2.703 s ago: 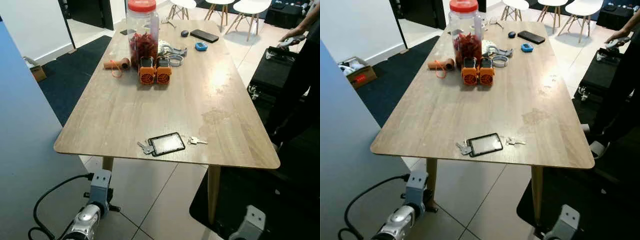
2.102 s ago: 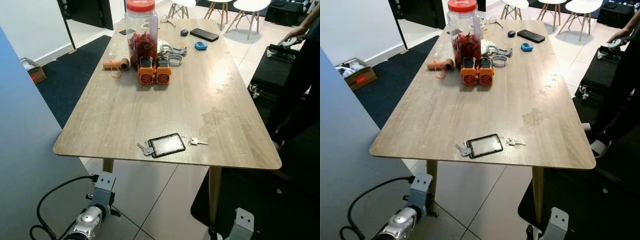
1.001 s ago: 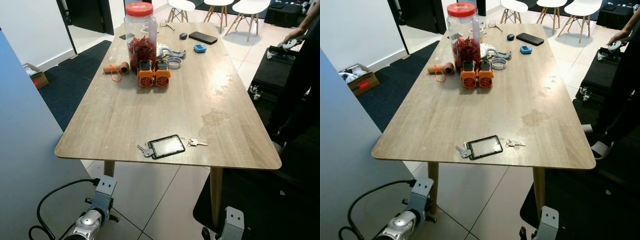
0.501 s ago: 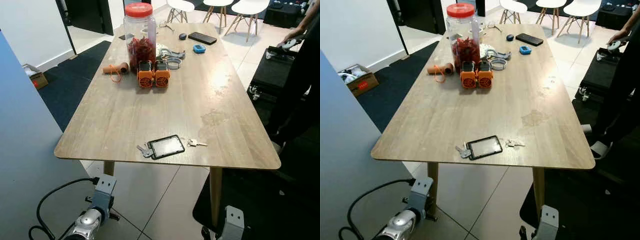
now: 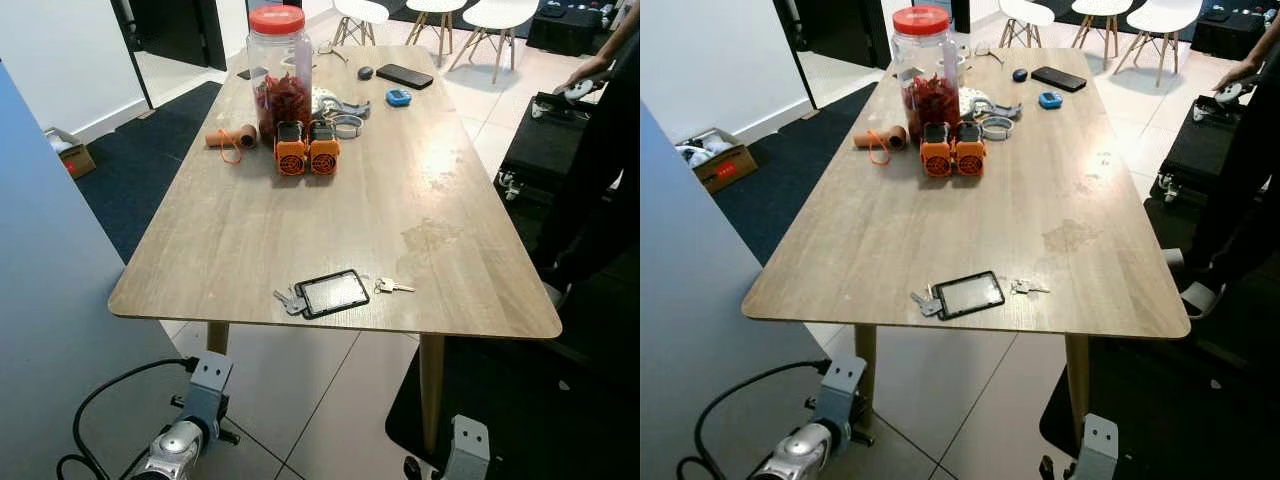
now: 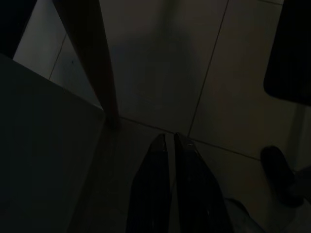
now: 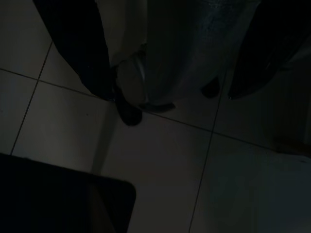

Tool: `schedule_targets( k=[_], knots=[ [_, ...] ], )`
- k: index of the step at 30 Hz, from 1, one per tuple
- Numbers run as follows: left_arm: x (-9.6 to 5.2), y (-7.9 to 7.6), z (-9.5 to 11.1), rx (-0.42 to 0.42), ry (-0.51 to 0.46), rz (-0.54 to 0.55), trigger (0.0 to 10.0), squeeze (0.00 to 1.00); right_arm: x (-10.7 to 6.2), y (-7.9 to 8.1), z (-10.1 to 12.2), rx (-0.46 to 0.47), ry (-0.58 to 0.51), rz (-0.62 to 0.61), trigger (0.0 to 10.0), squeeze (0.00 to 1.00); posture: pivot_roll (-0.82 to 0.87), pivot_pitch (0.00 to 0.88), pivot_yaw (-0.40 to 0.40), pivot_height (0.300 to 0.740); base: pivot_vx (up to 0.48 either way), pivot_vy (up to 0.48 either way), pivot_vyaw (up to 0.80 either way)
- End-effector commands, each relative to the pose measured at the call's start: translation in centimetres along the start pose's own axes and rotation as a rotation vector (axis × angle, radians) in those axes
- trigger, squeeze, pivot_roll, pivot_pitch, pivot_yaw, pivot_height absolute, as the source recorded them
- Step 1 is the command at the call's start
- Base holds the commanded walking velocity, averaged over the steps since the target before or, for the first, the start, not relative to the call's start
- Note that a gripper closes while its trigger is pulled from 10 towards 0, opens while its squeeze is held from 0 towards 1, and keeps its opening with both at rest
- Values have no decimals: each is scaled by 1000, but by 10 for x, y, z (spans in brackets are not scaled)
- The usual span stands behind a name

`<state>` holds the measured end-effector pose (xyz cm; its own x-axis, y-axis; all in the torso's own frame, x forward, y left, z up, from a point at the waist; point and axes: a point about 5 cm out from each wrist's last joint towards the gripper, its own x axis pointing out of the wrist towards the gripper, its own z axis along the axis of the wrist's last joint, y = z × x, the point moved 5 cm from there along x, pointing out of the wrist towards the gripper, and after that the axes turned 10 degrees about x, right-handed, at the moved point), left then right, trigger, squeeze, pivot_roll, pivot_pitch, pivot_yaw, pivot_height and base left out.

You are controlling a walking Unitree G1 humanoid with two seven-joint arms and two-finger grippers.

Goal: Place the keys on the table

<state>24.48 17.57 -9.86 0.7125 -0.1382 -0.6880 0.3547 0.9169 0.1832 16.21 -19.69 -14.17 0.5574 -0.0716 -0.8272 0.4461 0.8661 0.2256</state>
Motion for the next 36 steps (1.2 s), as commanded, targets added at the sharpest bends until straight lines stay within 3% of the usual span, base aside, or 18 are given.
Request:
schedule_targets(
  k=[1,19,25,36],
  knots=[
    [0,3,1,1,-7,3,10000,0,-1,-1,-8,-8,24,-10,10000,0,53,21,31,740,0,0,0],
    [-3,5,-5,7,7,13,10000,0,-3,-11,-11,-13,38,-34,10000,0,45,19,17,740,0,0,0],
    [-3,3,-5,39,8,-2,10000,0,-2,-6,-10,-60,40,-13,10000,0,49,6,16,740,0,0,0],
    [-3,5,-3,28,-4,3,10000,0,-2,1,-11,-40,22,14,10000,0,50,17,19,740,0,0,0]
  ],
)
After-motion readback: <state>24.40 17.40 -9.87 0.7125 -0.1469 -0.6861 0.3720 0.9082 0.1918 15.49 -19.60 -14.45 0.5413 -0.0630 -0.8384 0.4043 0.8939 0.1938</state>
